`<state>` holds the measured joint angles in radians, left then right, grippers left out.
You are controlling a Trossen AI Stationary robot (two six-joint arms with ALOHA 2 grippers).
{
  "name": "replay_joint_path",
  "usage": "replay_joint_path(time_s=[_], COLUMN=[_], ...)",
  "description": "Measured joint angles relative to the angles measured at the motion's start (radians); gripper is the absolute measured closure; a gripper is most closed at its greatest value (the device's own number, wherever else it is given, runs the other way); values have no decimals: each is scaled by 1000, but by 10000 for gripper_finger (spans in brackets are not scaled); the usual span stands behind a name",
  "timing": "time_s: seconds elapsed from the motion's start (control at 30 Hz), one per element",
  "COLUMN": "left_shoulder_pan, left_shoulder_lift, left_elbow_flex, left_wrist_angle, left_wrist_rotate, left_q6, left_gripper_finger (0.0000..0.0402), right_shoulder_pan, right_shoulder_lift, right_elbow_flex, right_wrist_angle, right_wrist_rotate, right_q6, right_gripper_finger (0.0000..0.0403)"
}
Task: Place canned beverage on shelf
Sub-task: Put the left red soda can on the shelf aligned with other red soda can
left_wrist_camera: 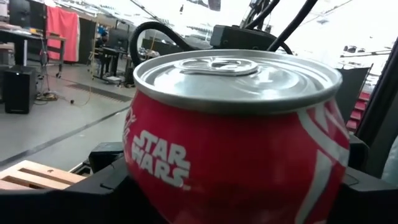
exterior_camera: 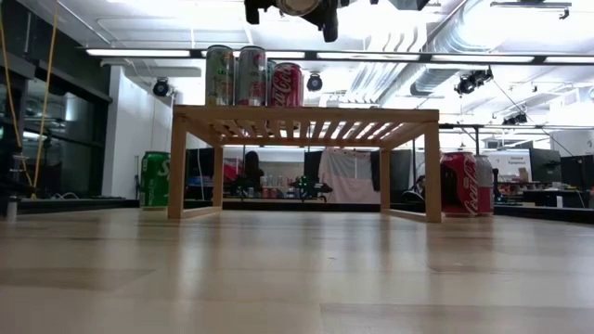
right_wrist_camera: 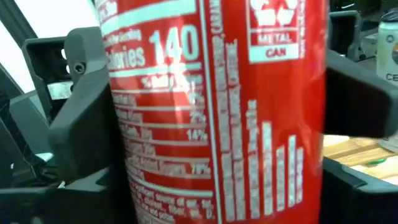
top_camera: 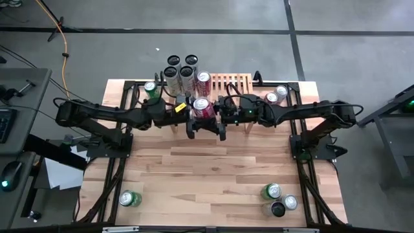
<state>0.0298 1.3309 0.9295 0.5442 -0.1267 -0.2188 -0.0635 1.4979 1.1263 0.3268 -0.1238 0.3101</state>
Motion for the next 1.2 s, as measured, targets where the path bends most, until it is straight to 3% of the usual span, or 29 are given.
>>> replay_joint_path(time_s=[0.17,0.3,0.47,0.63,0.87,1.2], left_shoulder_pan=[12,34,62,62,58,57], left_shoulder_lift=[-16,-54,-119,-104,5,124], left_elbow_flex=[-3,-3,-3,-4,45,174], left_wrist_angle=[-11,-80,-252,-374,-436,-497], left_wrist_rotate=[-21,-8,-41,-29,-73,-134], left_q6=[23,33,81,63,55,135], left_gripper_finger=[122,122,122,122,122,122], right_shoulder_pan=[-3,-15,-38,-43,-39,-33], right_shoulder_lift=[-25,-76,-158,-202,-120,-6], right_elbow_flex=[0,0,2,44,252,402], right_wrist_angle=[-29,-130,-236,-333,-610,-804], right_wrist_rotate=[1,-8,-7,81,231,277], right_q6=[-2,-20,-19,34,106,147], right_gripper_finger=[41,11,10,10,10,9])
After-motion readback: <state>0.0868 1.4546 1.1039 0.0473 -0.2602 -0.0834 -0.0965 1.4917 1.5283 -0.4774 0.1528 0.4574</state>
